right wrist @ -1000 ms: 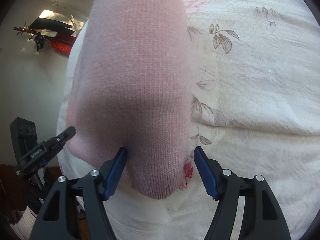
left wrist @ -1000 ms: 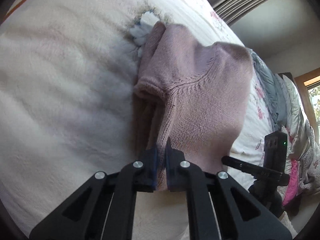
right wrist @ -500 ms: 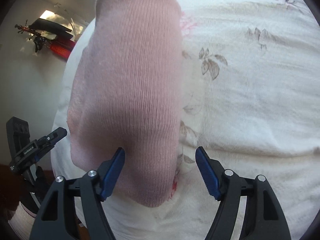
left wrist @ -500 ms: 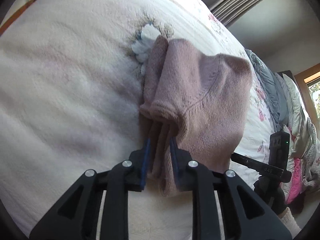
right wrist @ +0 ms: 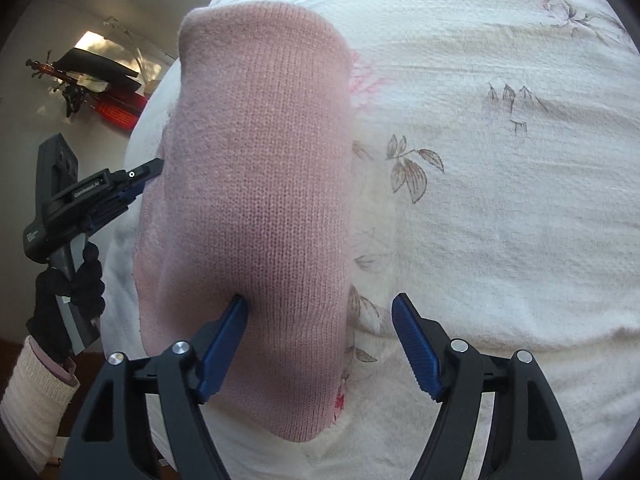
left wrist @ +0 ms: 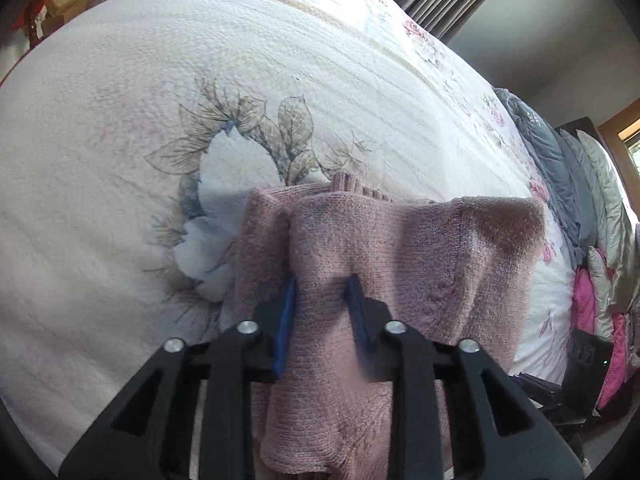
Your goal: Fold small clothes
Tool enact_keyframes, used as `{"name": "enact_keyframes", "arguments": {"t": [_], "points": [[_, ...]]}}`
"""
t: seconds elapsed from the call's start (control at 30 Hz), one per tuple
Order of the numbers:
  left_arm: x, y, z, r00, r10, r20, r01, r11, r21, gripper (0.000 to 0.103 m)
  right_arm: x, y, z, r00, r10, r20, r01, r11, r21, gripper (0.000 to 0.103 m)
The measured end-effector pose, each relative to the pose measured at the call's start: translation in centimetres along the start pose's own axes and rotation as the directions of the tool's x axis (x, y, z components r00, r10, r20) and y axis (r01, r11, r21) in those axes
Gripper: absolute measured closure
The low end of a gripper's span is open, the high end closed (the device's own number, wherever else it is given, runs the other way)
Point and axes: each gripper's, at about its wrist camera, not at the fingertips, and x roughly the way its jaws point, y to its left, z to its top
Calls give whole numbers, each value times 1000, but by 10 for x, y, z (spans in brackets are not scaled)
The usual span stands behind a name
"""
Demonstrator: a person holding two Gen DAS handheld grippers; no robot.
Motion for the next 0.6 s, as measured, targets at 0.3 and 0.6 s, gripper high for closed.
{"name": "enact_keyframes", "arguments": {"t": [0.3, 0.6], "points": [[-18, 33, -29, 991, 117, 71, -114, 992, -49, 94, 6, 19, 0, 1000, 2, -2, -2, 999, -39, 28], [-34, 38, -28, 998, 8, 55, -1, 993, -114, 66, 1, 21, 0, 1000, -3, 4, 4, 999, -43, 28]]}}
